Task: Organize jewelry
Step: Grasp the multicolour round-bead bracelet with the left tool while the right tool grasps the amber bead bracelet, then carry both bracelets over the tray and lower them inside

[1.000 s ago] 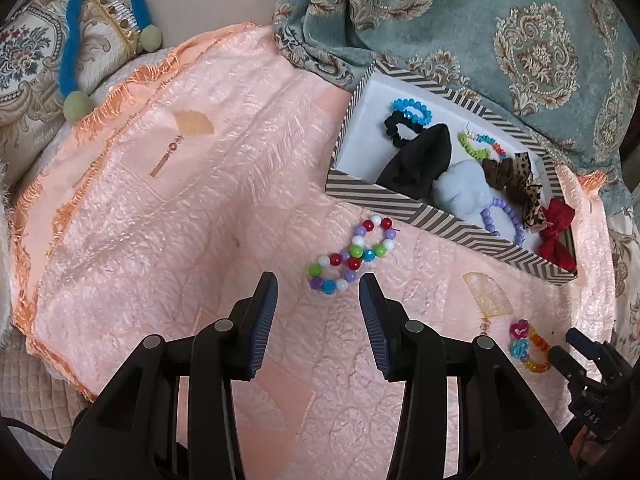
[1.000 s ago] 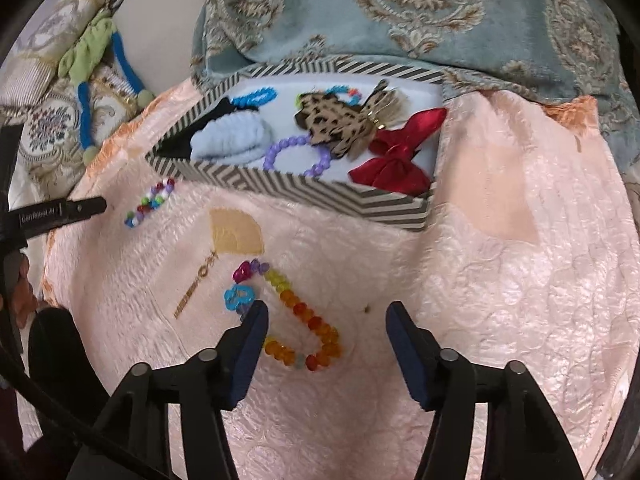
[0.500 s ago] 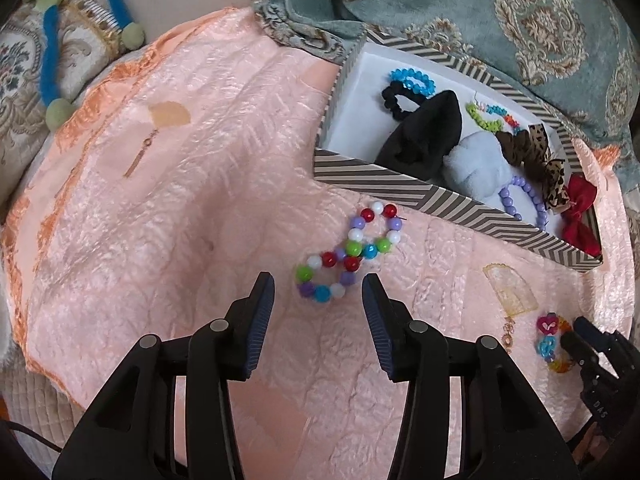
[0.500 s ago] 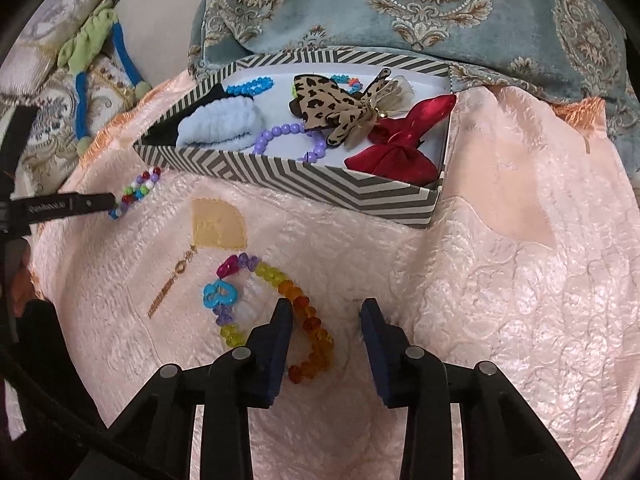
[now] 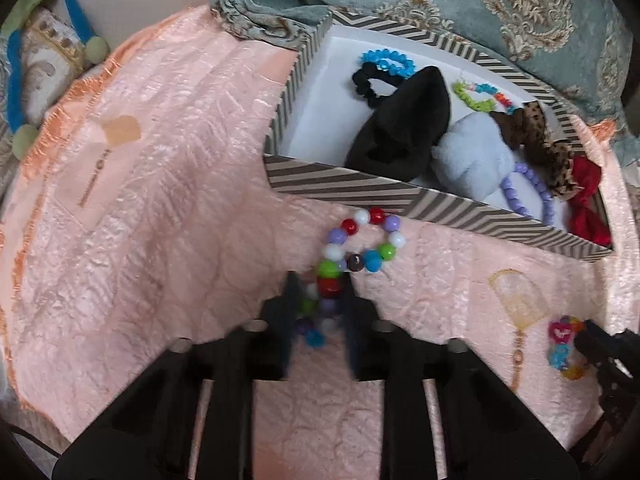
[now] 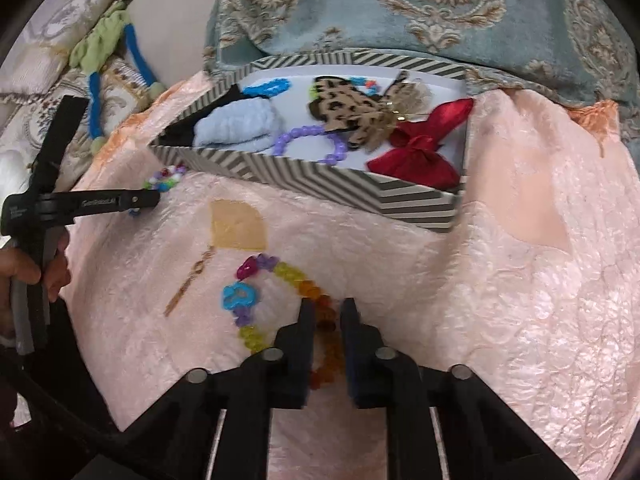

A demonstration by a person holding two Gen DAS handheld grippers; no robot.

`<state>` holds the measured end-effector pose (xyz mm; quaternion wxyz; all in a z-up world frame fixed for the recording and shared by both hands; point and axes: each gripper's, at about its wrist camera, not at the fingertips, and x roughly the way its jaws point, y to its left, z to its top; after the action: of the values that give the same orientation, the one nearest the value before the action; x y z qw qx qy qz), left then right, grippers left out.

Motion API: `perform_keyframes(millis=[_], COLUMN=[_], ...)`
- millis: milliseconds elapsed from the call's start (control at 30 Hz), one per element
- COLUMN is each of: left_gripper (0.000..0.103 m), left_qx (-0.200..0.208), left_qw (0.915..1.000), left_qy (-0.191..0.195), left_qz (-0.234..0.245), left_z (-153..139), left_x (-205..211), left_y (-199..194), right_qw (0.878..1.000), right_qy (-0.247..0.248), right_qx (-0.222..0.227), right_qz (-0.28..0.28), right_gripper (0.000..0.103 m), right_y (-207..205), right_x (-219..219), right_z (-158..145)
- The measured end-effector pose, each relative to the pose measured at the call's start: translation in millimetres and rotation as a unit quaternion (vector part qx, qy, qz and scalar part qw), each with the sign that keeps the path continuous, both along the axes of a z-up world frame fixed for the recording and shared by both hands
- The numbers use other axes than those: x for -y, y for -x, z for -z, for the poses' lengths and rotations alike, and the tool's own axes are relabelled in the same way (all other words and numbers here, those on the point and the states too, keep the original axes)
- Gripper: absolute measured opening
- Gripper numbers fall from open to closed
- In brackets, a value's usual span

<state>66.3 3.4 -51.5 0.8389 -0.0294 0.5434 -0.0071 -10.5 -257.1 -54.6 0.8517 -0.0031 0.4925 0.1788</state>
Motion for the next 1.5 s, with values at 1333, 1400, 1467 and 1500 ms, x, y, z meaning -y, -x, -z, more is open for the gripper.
perform_keyframes(millis=[1333, 1400, 1467, 1500], left_gripper=[0.008, 0.008, 0.008, 0.008], left_qx=[0.068, 0.073, 0.077, 0.079], left_qw=[0.9956, 0.9957, 0.9956, 0.9955], left_qy=[0.059, 0.052, 0.049, 0.048], left_qz=[0.026, 0.023, 0.022, 0.022], left_z=[-83, -86, -88, -89], left_x=[17, 17, 18, 19], left_y=[52, 51, 52, 51], right_qw=[0.999, 0.999, 0.998, 0.998], right_qy=[0.001, -0.009, -0.018, -0.021], right_qx=[0.037, 0.051, 0.061, 0.065], right_qz=[-0.002, 0.000, -0.001, -0.002], right_gripper=[0.009, 0.009, 0.009, 0.009], right_y=[15, 16, 17, 18], right_x=[-5, -3, -3, -4], right_z=[-34, -49, -60, -64])
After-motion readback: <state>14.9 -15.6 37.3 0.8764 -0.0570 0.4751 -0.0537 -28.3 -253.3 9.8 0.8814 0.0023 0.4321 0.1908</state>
